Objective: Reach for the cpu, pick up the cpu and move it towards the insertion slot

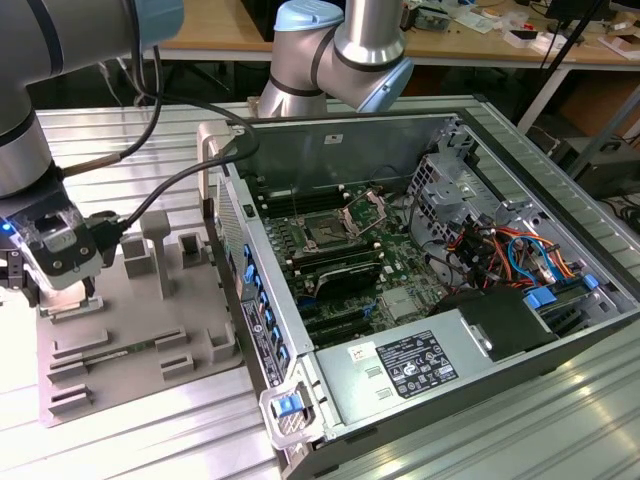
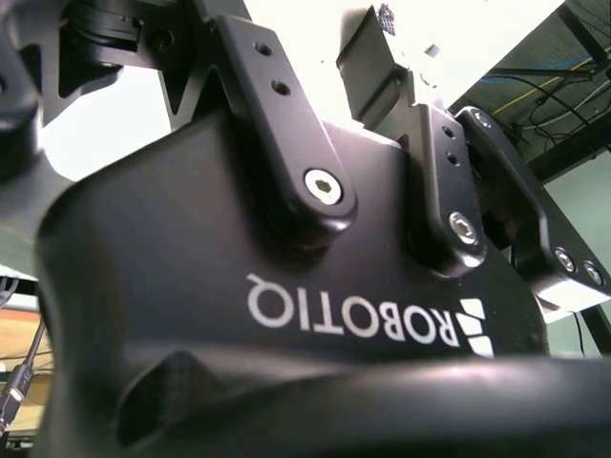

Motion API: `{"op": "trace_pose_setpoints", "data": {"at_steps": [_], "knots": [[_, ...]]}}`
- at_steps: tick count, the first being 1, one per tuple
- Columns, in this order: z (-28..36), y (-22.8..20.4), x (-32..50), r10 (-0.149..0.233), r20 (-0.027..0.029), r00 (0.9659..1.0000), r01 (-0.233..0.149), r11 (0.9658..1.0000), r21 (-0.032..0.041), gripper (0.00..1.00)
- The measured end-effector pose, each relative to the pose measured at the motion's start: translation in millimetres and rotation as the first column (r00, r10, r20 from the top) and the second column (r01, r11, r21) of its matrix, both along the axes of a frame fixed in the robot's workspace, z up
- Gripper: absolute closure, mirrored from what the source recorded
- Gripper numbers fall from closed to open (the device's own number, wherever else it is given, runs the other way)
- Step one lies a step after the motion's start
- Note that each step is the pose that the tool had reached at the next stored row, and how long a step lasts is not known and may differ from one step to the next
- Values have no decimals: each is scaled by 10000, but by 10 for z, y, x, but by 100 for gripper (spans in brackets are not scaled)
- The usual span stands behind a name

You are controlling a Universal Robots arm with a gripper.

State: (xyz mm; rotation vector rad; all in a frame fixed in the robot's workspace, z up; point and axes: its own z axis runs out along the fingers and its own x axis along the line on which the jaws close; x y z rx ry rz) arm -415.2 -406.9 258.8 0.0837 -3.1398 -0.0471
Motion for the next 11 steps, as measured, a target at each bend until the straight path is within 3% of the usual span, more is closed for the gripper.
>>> {"op": "trace_pose_setpoints", "data": {"at_steps": [11], "knots": [[49, 0, 0, -1, 0, 10000, 1, 10000, 3, 45]]}}
